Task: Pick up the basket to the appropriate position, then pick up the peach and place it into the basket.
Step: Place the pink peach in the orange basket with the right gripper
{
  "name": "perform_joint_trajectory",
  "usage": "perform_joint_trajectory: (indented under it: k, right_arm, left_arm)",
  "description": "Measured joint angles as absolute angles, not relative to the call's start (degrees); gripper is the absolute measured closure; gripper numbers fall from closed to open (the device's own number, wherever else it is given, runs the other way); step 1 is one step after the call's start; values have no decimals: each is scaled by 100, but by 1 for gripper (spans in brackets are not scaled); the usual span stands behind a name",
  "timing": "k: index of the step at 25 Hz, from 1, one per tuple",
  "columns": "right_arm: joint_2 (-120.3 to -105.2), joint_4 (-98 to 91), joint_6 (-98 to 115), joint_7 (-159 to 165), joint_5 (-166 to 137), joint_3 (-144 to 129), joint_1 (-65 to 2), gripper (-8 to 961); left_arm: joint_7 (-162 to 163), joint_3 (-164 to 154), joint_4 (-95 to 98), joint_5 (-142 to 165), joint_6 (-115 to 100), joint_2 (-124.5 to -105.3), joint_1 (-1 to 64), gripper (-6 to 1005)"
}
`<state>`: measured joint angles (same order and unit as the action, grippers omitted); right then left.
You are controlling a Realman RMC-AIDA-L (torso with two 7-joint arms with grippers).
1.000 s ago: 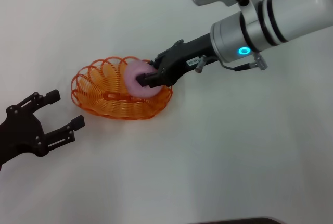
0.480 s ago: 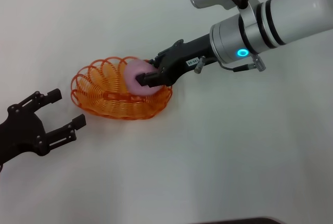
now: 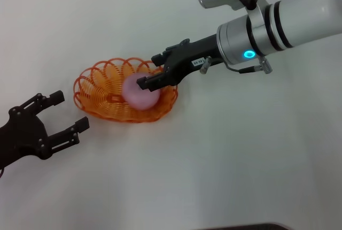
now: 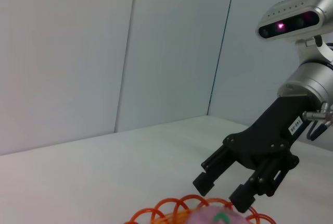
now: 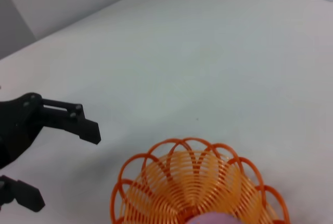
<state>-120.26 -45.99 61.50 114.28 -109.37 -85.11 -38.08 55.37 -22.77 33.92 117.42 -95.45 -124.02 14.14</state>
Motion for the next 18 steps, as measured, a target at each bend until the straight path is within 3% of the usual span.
perform_joint_trajectory:
  k: [9,18]
  right_arm:
    - [-11985,-4667,6247,10917,-10431,-8378,-3624,167]
    - [-11962,-4628,7121,9396,-9927,-7105,-2683,174]
  left_arm:
    - [5537,-2277,3392,11674,-9548,-12396,1416,137]
    - [5537,-2281,3384,11665,-9554,-12392,1414,137]
